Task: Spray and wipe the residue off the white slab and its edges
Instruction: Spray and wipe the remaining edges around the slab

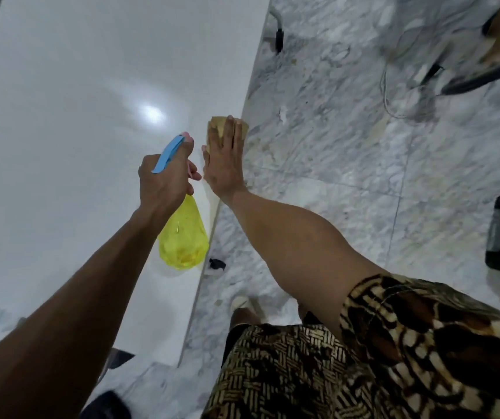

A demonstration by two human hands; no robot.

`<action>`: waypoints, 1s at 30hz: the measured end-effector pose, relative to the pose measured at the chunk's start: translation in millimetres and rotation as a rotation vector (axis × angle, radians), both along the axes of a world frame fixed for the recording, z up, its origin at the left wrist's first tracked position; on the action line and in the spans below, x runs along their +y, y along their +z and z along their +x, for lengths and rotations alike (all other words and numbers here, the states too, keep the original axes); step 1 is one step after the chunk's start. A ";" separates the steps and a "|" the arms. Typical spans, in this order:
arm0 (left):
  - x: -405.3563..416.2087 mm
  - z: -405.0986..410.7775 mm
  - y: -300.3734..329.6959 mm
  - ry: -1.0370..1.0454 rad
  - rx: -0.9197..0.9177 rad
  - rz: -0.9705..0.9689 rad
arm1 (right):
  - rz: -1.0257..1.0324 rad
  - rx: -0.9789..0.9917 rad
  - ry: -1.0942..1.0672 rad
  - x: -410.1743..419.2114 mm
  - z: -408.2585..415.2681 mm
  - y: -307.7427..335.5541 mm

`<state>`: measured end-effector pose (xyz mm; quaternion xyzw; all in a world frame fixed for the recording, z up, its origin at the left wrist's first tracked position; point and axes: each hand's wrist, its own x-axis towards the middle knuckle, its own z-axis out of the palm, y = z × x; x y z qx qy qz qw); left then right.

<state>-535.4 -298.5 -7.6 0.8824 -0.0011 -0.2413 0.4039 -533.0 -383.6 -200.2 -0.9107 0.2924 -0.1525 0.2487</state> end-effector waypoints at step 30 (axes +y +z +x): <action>375.2 -217.7 9.9 -0.095 -0.069 0.003 | -0.040 0.047 0.112 433.5 -294.6 9.6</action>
